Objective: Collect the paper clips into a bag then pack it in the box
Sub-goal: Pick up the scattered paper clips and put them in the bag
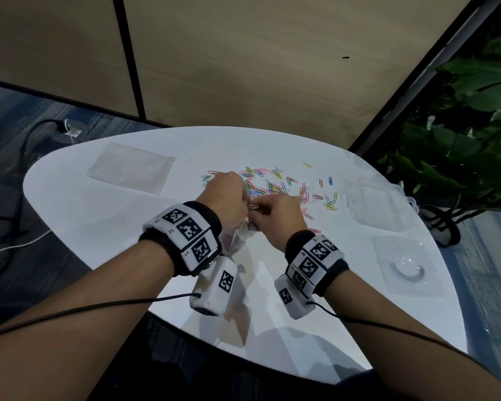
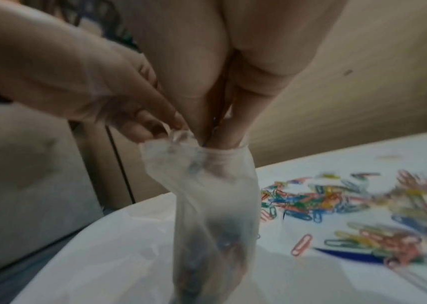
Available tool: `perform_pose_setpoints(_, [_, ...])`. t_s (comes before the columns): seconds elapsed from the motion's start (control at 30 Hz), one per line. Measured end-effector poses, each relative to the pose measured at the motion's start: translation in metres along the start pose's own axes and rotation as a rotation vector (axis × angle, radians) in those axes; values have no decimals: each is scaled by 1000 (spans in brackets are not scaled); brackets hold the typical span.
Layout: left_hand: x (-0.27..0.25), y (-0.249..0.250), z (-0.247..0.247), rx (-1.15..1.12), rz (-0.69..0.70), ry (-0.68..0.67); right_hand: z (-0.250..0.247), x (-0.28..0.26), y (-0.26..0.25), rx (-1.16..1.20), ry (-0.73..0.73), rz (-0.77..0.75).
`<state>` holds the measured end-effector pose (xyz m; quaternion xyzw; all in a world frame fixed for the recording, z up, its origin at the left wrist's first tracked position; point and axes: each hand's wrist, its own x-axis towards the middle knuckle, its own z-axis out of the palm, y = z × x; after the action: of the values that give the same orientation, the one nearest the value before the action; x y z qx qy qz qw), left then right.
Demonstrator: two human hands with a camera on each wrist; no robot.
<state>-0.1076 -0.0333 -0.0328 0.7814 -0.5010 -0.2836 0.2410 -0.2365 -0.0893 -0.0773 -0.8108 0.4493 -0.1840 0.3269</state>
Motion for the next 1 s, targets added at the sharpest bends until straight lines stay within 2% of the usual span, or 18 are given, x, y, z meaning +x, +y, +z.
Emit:
perform_pose_setpoints(0.1, [0, 0, -1, -8, -6, 1, 3, 1, -2, -136, -133, -24])
perform_pose_setpoints(0.2, [0, 0, -2, -25, -10, -10, -1, 3, 0, -119, -221, -5])
perform_pose_setpoints(0.3, [0, 0, -5, -44, -26, -36, -21, 0, 4, 165, -159, 20])
perform_pose_setpoints(0.37, [0, -2, -6, -40, -29, -46, -42, -4, 20, 265, -69, 78])
perform_pose_setpoints(0.43, [0, -4, -8, -32, -26, -61, -65, -11, 53, 174, -18, 197])
perform_pose_setpoints(0.53, [0, -6, -9, 2, -14, -80, -94, -30, 115, -196, -154, 524])
perform_pose_setpoints(0.6, [0, -6, -9, 6, -12, -85, -99, -48, 144, -243, -248, 725])
perform_pose_setpoints(0.63, [-1, -6, -9, 10, -11, -87, -97, -56, 154, -210, -256, 778])
perform_pose_setpoints(0.7, [-2, -5, -7, 17, -7, -93, -85, -67, 165, -172, -227, 796])
perform_pose_setpoints(0.8, [-4, -3, -7, 28, 1, -95, -59, -69, 159, -193, -133, 740])
perform_pose_setpoints(0.9, [-5, -6, -9, 38, -6, -97, -32, -55, 143, -67, -8, 684])
perform_pose_setpoints(1.0, [-3, -12, -12, 32, -29, -84, -13, -31, 129, -44, 27, 633])
